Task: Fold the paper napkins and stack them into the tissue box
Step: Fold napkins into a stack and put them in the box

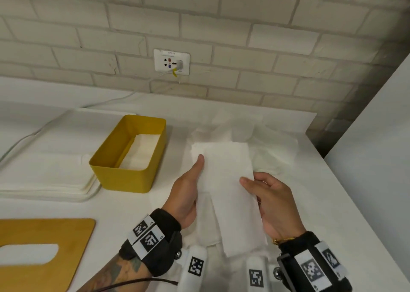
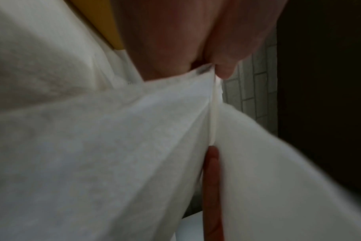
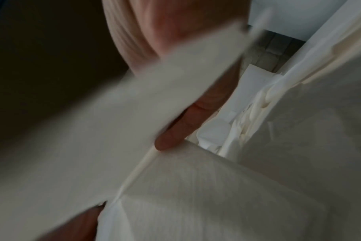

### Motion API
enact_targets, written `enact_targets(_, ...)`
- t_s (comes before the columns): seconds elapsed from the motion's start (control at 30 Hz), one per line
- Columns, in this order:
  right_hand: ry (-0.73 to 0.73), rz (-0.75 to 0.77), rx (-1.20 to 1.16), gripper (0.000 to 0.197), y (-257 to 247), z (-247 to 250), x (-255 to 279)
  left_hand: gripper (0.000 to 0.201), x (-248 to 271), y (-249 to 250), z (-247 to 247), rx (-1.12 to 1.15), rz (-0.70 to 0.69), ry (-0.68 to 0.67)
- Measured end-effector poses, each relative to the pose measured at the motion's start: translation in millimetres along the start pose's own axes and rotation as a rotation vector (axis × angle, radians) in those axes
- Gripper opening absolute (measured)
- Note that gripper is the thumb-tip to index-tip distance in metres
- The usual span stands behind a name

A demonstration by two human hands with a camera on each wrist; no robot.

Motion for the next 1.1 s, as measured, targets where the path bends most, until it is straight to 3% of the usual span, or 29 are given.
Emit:
enact_targets(0.1, 0.023, 0.026, -0.010, 0.031, 4, 0, 3, 0.054, 0, -3, 1, 0.018, -0.009, -0.008)
enact_targets(0.27, 0.016, 0.098, 0.167, 0.028, -1, 0, 5, 0.033, -3, -3, 1, -0.070, -0.039, -0.003)
enact_targets(0.37, 0.025, 0.399, 0.518, 0.044, -20, -5, 5, 0.032, -3, -2, 1, -0.102, -0.038, -0.027)
enact_targets(0.43, -0.089, 0.638, 0.697, 0.043, -37, -13, 7, 0.033, -3, -2, 0, -0.119, -0.031, -0.049)
enact_targets(0.5, -0.224, 0.718, 0.856, 0.033, -47, -24, 4, 0.032, -2, -1, -2, -0.135, -0.039, -0.080)
enact_targets(0.67, -0.352, 0.648, 1.024, 0.021, -57, -38, -9, 0.026, 1, 1, -8, -0.189, -0.105, -0.174)
enact_targets(0.93, -0.474, 0.483, 0.999, 0.026, -64, -37, -10, 0.032, -1, 7, -2, -0.276, -0.175, -0.192)
enact_targets(1.1, -0.474, 0.461, 0.897, 0.020, -67, -32, -14, 0.022, 0, 10, 0, -0.371, -0.219, -0.172)
Point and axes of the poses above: each hand's wrist, its own x-axis away from the middle knuckle, its own z-axis out of the back of the hand, y = z × x, the point moved 2 cm from there along -x, towards the middle knuckle, and after that the axes turned 8 degrees about -x, right-handed, at the moved point
